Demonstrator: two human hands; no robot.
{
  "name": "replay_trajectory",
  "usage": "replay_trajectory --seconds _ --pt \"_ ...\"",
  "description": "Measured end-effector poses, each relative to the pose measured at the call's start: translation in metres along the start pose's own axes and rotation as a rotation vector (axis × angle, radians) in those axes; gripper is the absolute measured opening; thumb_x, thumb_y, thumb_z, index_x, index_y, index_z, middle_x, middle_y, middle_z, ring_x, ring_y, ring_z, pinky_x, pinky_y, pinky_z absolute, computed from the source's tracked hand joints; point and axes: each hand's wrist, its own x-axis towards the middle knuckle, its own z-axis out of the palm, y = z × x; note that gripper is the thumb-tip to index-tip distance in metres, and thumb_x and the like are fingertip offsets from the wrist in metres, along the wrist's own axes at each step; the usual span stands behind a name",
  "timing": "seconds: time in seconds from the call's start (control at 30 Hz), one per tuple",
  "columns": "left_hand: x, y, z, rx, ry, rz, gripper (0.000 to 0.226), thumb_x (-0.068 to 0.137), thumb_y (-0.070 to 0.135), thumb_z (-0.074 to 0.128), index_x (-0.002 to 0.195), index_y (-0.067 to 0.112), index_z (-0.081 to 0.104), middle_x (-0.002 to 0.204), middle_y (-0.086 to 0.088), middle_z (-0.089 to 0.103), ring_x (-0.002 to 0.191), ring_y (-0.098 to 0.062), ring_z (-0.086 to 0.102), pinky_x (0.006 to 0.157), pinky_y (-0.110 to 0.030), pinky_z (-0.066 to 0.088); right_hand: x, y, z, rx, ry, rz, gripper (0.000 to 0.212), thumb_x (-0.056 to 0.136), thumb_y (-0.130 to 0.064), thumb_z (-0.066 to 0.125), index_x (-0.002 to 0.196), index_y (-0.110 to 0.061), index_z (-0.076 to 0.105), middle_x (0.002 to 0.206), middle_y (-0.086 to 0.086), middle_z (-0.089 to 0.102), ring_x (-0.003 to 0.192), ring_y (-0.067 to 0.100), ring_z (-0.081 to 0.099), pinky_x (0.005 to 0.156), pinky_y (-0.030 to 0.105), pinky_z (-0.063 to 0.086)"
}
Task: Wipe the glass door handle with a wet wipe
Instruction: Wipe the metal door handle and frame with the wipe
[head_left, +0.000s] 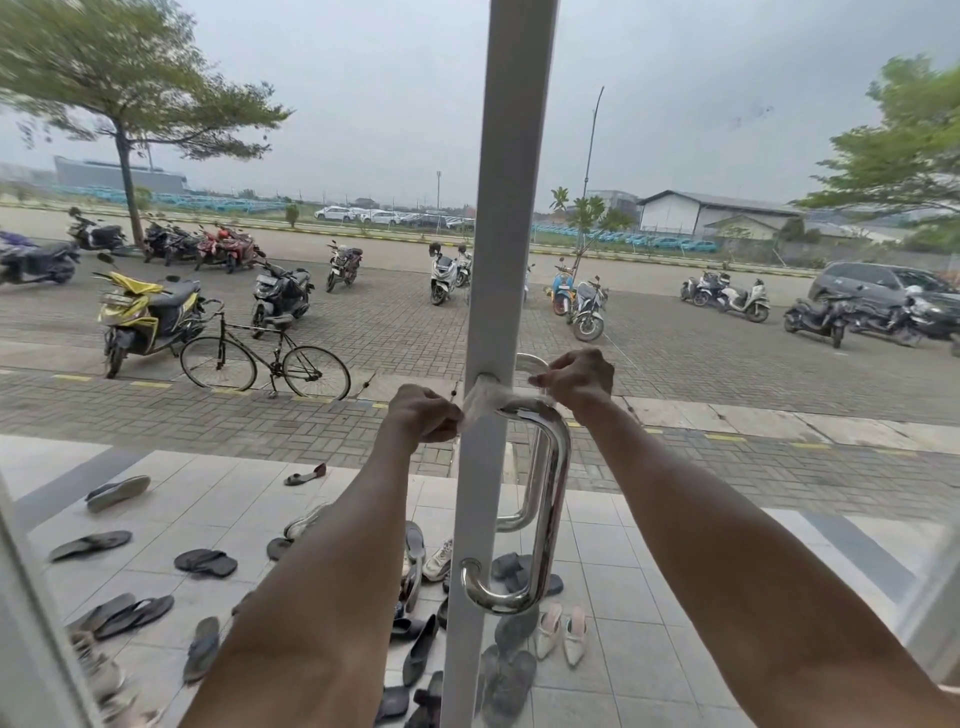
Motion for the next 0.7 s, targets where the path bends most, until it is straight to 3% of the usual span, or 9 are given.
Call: replay_trajectory --seconds 0.13,0.2,0.3,0.4,0.53,0.7 --pt "-0.004 0.001 0.004 0.042 -0.045 0.014 0.019 0.077 0.002 0.082 0.091 -0.007 0.072 0.085 -0.021 0.073 0.072 -0.026 0.071 0.066 -0.033 0.063 -0.008 -0.008 0.003 -0.133 0.136 -0.159 0.016 0.079 -0.019 0.079 0.093 -0.015 0.075 0.1 0.007 0.076 0.095 0.023 0.07 0.073 0.02 0.044" --pt "-0.003 0.001 0.005 0.033 -0.044 0.046 0.023 0.076 0.006 0.084 0.095 -0.003 0.073 0.085 -0.015 0.073 0.075 -0.021 0.07 0.064 -0.029 0.06 -0.013 -0.014 0.007 -0.107 0.169 -0.28 0.011 0.082 -0.024 0.075 0.087 -0.015 0.077 0.095 0.009 0.077 0.093 0.026 0.071 0.074 0.021 0.043" --pt "-0.001 0.003 0.006 -0.018 -0.013 0.096 0.02 0.074 0.006 0.084 0.093 0.002 0.077 0.08 -0.01 0.07 0.075 -0.017 0.065 0.07 -0.029 0.06 -0.017 -0.022 0.02 -0.122 0.042 -0.339 0.032 0.084 -0.045 0.071 0.067 -0.017 0.072 0.083 0.009 0.076 0.086 0.028 0.071 0.069 0.025 0.044" --pt "-0.004 0.009 0.008 -0.183 -0.081 0.066 0.014 0.078 -0.003 0.078 0.092 -0.002 0.075 0.09 -0.019 0.073 0.077 -0.022 0.071 0.07 -0.027 0.062 -0.021 -0.027 0.03 -0.233 -0.045 -0.356 0.044 0.073 -0.061 0.074 0.074 -0.017 0.075 0.083 0.007 0.076 0.081 0.026 0.071 0.069 0.032 0.055" --pt "-0.009 0.013 0.012 -0.317 -0.177 0.015 0.02 0.082 -0.012 0.069 0.101 -0.017 0.068 0.1 -0.031 0.072 0.088 -0.034 0.075 0.074 -0.03 0.063 -0.028 -0.027 0.032 -0.302 -0.077 -0.395 0.034 0.061 -0.055 0.08 0.067 -0.022 0.076 0.067 0.0 0.074 0.068 0.019 0.071 0.059 0.028 0.054" --pt "-0.012 0.009 0.013 -0.436 -0.203 -0.019 0.024 0.085 -0.011 0.068 0.104 -0.024 0.062 0.1 -0.034 0.07 0.078 -0.033 0.076 0.066 -0.025 0.062 -0.027 -0.019 0.017 -0.302 -0.175 -0.415 0.029 0.058 -0.046 0.087 0.071 -0.022 0.078 0.068 -0.005 0.073 0.068 0.01 0.069 0.059 0.026 0.055"
